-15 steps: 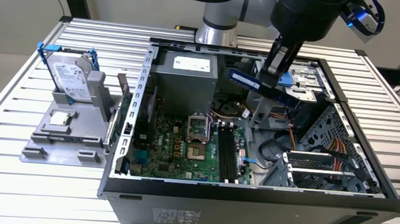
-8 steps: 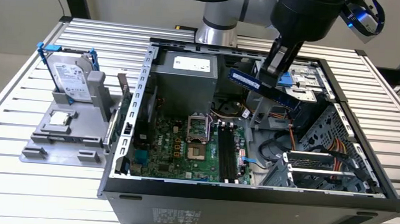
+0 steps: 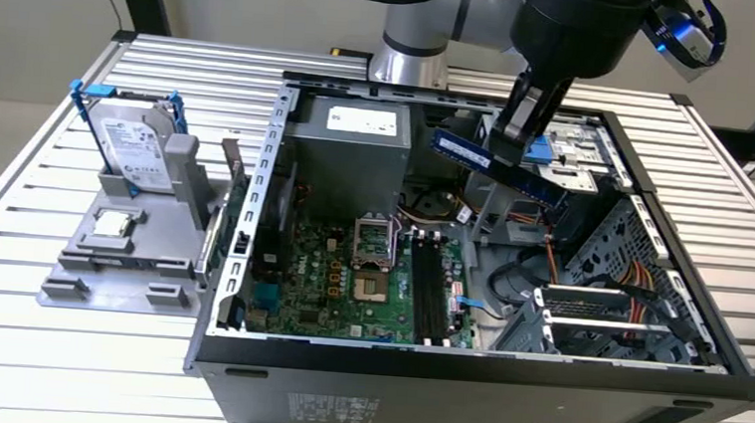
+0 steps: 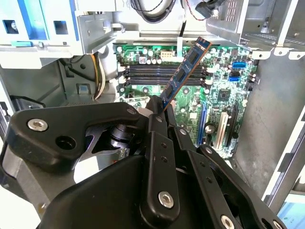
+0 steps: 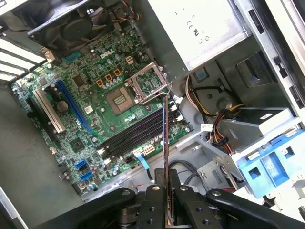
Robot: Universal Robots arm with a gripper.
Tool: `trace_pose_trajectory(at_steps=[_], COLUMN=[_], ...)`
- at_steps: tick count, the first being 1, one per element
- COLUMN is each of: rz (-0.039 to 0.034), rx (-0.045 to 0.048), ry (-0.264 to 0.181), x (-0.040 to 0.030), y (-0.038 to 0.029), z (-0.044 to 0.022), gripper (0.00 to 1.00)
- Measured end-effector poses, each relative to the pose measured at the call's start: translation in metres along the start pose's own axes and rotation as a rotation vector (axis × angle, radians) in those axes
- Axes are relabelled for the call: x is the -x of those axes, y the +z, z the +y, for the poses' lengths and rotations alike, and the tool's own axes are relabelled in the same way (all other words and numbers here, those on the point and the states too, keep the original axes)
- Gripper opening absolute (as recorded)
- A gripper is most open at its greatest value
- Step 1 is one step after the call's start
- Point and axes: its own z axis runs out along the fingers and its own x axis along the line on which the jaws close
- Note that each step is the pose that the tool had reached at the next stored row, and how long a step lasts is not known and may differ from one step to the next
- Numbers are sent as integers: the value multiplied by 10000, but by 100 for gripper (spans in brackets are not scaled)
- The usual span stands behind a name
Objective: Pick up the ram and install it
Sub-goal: 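Insert the ram into the slot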
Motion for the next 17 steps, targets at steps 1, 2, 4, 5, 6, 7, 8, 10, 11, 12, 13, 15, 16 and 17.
trace_pose_trajectory(at_steps=[1,2,4,5,6,7,8,10,11,12,13,15,16,17], rz=[0,0,0,-1,-2,-3,-4,-6,-6,-7,-8,-11,-12,-14], rx=[0,0,-2,-3,-5,-7,-9,-14,-17,-19,-21,-26,-28,-31], ry=[0,7,54,97,143,194,251,378,444,511,571,709,772,835], x=[0,0,0,0,0,0,0,0,0,0,0,0,0,0], y=[0,0,0,0,0,0,0,0,-1,-1,-1,-1,-1,-1], z=[0,0,0,0,0,0,0,0,0,0,0,0,0,0], gripper=[0,0,0,0,0,0,0,0,0,0,0,0,0,0])
